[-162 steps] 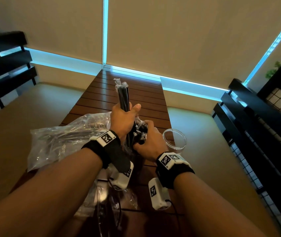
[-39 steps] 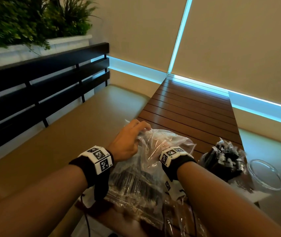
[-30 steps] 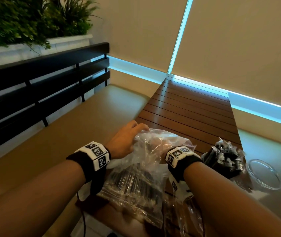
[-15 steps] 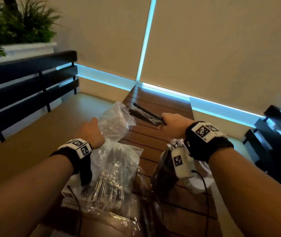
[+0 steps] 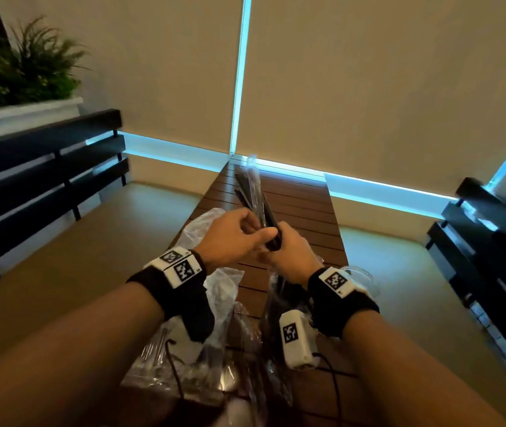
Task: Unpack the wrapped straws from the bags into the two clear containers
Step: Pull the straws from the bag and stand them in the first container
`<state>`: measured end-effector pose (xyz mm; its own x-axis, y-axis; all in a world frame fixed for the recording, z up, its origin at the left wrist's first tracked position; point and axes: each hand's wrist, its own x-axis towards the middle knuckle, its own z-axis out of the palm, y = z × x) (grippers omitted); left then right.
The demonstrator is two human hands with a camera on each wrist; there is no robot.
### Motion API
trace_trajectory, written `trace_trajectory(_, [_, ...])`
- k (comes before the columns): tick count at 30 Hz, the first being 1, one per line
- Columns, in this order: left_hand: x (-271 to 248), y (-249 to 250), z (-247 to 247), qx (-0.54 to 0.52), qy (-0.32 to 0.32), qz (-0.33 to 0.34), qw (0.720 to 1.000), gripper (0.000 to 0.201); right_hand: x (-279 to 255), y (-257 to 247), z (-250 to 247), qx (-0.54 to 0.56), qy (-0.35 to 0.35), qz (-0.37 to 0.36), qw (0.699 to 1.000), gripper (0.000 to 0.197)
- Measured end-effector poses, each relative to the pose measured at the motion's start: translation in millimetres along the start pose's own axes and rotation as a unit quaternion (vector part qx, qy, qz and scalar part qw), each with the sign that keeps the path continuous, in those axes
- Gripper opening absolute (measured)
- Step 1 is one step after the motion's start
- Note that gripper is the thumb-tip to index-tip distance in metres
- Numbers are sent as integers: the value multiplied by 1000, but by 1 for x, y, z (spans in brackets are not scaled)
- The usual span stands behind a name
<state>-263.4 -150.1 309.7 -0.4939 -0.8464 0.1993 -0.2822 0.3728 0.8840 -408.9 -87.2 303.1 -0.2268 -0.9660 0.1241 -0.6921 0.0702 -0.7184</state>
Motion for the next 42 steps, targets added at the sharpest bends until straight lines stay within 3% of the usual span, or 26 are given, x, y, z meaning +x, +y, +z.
trace_trajectory(3, [-2, 3, -3, -87, 6, -48, 995, 9, -2, -2, 0, 88, -20, 2, 996, 51])
trace_trajectory(7, [-7, -6, -13, -145, 40, -94, 984, 10, -5, -1, -9, 205, -55, -23, 977, 24])
trace_trajectory(10, [-7, -17, -18, -142, 87, -138, 976, 7, -1, 7, -10, 208, -7, -9, 978, 37])
trace_trajectory(12, [-11, -28, -10, -53, 76, -167, 982, 7, 2, 13, -11, 188, 38, -4, 981, 39])
trace_trajectory(15, [-21, -53, 18, 109, -29, -193, 975, 17, 2, 19, -13, 179, 58, 4, 982, 31])
trace_trajectory(18, [-28, -64, 43, 259, -143, -182, 938, 46, -1, 24, -15, 156, 53, 1, 986, 25])
trace_trajectory(20, [-28, -60, 48, 327, -137, -168, 920, 68, -5, 25, -17, 140, 49, -2, 989, 24])
trace_trajectory(22, [-25, -52, 44, 214, -44, -139, 966, 87, -8, 26, -17, 100, 58, -15, 993, 27])
trace_trajectory(24, [-19, -32, 35, -13, 0, -86, 996, 76, -10, 27, -14, 46, 70, -38, 996, 29])
trace_trajectory(27, [-4, 13, 23, -280, -33, -49, 958, 70, -11, 21, -1, 3, 49, -75, 996, 34])
trace_trajectory(29, [5, 38, 17, -377, -19, -70, 923, 54, -12, 9, 5, 23, 51, -95, 994, 44])
trace_trajectory(31, [12, 56, 15, -411, 25, -102, 906, 32, -11, -2, 6, 33, 62, -111, 991, 57])
trace_trajectory(33, [14, 66, 14, -408, 64, -95, 906, 33, -8, -7, 7, 12, 60, -111, 992, 65])
trace_trajectory(35, [15, 73, 12, -382, 91, -40, 919, 35, -6, -10, 5, -25, 40, -73, 996, 56])
trace_trajectory(38, [8, 82, 6, -301, 107, 66, 945, 37, -8, -16, 1, -107, -46, -25, 993, 45])
trace_trajectory(42, [0, 83, 10, -221, 79, 127, 964, 38, -4, -24, -2, -70, -37, 17, 997, 28])
